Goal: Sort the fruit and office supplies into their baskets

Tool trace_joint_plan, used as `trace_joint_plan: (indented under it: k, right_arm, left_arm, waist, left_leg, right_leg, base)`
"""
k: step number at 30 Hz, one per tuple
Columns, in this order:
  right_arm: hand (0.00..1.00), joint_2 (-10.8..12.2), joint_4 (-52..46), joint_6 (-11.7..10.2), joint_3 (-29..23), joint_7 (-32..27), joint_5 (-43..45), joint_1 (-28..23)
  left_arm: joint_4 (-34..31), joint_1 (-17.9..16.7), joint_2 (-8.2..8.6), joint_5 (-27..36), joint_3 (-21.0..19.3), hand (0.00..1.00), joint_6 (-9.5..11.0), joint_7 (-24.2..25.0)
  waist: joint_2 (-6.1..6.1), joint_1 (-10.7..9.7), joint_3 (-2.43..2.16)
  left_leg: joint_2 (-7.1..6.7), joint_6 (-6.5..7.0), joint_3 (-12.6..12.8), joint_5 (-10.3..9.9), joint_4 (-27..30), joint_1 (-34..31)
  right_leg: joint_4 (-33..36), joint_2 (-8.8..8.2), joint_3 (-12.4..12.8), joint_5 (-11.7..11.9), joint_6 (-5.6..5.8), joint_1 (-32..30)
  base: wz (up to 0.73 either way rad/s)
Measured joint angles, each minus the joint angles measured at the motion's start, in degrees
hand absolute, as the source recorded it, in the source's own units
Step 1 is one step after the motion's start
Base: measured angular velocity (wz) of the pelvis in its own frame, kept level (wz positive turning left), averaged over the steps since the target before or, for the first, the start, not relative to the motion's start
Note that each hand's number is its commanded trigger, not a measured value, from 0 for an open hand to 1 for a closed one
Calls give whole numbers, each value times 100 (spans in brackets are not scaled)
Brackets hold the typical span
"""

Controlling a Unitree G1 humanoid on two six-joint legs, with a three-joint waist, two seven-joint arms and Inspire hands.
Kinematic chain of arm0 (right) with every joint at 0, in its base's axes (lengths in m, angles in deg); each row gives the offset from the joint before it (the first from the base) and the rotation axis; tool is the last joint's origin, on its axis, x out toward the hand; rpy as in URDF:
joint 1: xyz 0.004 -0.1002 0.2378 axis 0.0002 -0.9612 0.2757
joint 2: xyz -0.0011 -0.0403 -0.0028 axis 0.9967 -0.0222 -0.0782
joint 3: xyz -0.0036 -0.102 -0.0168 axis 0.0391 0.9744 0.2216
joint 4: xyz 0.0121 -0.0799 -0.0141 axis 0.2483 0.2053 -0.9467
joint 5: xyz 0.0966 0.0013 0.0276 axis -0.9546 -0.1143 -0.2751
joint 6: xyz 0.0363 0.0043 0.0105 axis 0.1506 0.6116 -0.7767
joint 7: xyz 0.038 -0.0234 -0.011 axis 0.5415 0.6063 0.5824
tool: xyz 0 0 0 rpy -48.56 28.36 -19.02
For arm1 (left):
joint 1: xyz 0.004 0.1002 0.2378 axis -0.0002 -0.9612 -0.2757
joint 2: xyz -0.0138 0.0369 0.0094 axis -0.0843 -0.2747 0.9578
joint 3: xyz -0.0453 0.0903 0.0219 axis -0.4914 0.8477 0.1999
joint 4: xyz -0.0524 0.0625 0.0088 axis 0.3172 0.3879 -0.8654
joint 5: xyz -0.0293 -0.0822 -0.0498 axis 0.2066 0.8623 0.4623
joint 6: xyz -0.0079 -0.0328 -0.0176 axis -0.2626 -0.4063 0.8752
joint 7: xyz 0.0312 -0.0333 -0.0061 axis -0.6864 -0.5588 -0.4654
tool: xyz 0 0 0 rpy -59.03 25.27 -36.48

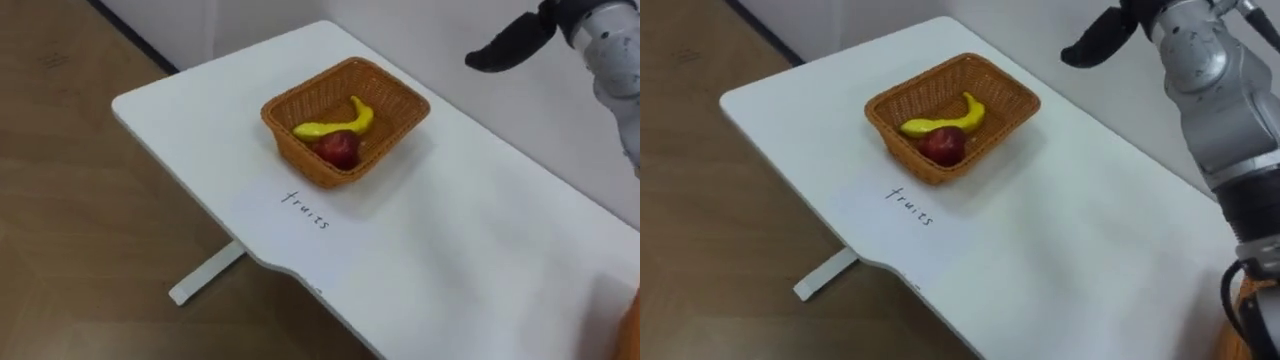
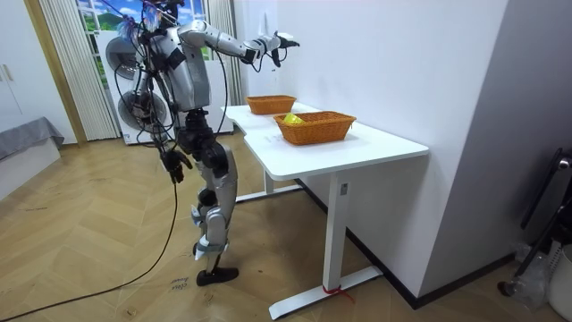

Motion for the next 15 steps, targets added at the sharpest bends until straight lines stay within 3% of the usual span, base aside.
trace_joint_plan:
  k: [3,10,14,15]
  right_arm:
    - [0,-27,-134,0,-317,0,-48,0]
    - [0,-117,-778,5,-1022,-196,101,0]
    - [0,-121,-900,1,-1262,-255,421,-1]
    - [0,-127,-925,1,-1341,-319,449,-1]
  left_arm:
    - [-1,76,12,47,-2,0,7,-8]
    - [-42,119,-2,49,-63,0,2,-232]
    - [-50,409,-1,218,-160,0,34,-343]
    - [-41,469,0,305,-162,0,98,-345]
  waist:
    - [49,-230,-24]
    - [132,-790,31]
    - [176,-936,38]
    - [218,-961,17]
  left_leg:
    - [4,12,73,6,-52,94]
    - [40,58,328,35,-190,157]
    - [87,68,466,28,-212,164]
    - [91,73,512,25,-223,178]
  right_leg:
    - [6,-17,75,-1,1,6]
    - [8,-67,234,1,1,-71]
    - [44,-59,380,2,-1,-140]
    - [45,-60,419,3,-2,-151]
  base:
    - [-16]
    - [-18]
    - [-15]
    - [-17]
